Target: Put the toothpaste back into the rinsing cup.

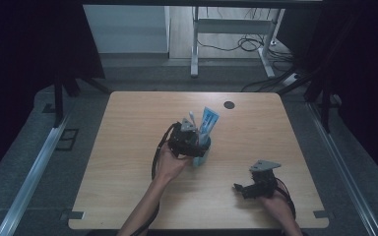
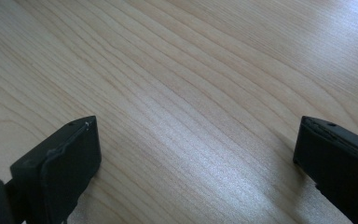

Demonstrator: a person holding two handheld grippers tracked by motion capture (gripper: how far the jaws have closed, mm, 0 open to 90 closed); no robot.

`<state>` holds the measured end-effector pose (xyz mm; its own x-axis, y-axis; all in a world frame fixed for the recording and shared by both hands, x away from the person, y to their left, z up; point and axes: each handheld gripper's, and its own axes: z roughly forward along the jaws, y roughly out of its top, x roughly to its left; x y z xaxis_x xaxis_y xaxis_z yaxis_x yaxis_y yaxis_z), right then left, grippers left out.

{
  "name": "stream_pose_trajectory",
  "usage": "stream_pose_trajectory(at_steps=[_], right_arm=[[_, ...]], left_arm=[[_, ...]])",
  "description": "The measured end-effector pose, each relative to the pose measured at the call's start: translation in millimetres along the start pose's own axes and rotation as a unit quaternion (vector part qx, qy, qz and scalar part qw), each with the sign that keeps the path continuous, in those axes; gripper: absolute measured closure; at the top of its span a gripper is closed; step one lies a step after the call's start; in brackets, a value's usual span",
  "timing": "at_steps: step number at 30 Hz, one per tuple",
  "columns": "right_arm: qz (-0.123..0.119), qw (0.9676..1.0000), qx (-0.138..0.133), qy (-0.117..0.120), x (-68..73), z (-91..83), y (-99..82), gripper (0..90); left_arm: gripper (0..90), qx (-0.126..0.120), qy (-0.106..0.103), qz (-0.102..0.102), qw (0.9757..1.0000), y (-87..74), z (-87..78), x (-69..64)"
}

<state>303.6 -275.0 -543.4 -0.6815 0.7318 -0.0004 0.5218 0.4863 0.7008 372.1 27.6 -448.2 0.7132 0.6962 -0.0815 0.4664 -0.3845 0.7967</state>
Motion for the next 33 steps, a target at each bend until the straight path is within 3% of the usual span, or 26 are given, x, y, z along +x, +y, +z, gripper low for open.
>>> stream_pose_trajectory(at_steps=[4, 16, 33], right_arm=[[-0.001, 1.0000, 0.000, 0.000, -0.1, 0.1, 0.0, 0.3], [-0.001, 1.0000, 0.000, 0.000, -0.1, 0.1, 0.0, 0.2], [0.000, 1.0000, 0.000, 0.000, 0.0, 0.0, 0.0, 0.2]], left_arm=[[13.2, 0.006, -0.005, -0.007, 0.9999, -1.4, -4.1, 0.6], [5.5, 0.024, 0.002, 0.009, 0.9997, -11.5, -14.9, -1.8], [0.0, 0.018, 0.009, 0.004, 0.9998, -36.3, -33.3, 7.4]])
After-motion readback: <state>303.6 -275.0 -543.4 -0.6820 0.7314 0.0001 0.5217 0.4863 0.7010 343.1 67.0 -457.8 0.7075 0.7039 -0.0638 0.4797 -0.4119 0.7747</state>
